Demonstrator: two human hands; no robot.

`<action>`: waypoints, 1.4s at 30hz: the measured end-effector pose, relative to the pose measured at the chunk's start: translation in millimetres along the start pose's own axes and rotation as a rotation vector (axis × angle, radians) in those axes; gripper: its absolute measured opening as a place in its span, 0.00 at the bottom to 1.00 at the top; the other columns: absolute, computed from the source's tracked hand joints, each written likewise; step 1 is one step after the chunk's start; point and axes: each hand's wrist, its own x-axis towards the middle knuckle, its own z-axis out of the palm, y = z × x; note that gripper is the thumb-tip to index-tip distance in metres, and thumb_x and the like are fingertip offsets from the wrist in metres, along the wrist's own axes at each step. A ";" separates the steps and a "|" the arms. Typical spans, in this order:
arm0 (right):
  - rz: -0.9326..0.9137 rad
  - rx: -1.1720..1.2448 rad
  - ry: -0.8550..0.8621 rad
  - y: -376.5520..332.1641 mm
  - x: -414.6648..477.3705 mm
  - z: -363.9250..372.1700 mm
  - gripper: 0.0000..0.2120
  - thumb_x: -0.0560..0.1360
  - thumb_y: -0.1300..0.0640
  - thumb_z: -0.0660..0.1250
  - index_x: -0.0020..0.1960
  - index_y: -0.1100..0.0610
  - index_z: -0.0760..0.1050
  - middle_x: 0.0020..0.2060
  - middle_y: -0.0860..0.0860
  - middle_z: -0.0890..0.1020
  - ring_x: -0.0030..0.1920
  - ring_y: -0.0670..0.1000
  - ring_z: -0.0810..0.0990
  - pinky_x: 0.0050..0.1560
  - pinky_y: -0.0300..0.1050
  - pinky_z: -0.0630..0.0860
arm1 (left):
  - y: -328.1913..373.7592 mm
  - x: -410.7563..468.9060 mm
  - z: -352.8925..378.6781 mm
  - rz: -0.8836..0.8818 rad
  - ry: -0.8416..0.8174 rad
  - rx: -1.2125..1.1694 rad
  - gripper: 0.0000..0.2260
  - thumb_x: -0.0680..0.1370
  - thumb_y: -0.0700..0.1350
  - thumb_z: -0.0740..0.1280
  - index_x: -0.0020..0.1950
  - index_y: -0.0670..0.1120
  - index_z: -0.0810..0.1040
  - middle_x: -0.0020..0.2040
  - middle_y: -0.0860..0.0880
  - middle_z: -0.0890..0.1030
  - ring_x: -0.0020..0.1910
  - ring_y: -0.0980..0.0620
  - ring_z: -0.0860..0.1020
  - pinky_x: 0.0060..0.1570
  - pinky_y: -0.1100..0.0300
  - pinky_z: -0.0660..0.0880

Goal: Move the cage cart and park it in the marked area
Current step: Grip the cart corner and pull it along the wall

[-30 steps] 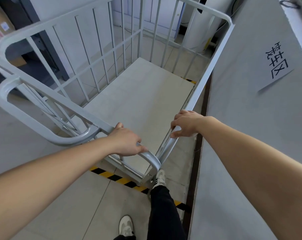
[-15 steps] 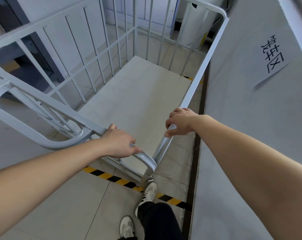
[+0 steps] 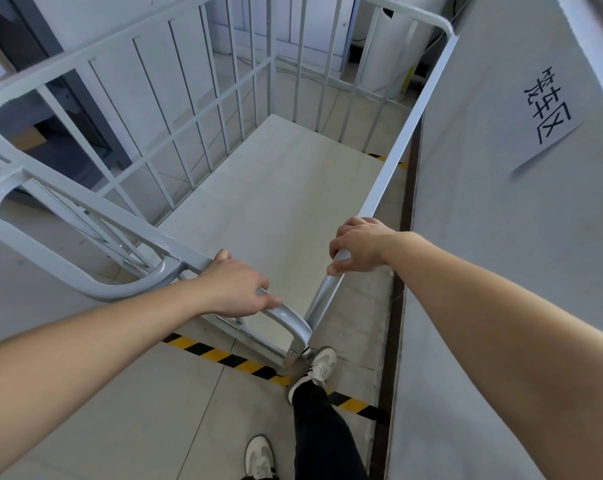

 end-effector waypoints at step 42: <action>-0.038 0.008 0.054 2.9 -3.5 4.5 0.26 0.74 0.31 0.55 0.64 0.44 0.72 0.65 0.47 0.71 0.71 0.52 0.58 0.71 0.50 0.53 | 2.2 -1.8 -4.0 -0.005 -0.006 -0.011 0.21 0.78 0.65 0.49 0.33 0.54 0.63 0.32 0.55 0.71 0.37 0.55 0.69 0.61 0.52 0.61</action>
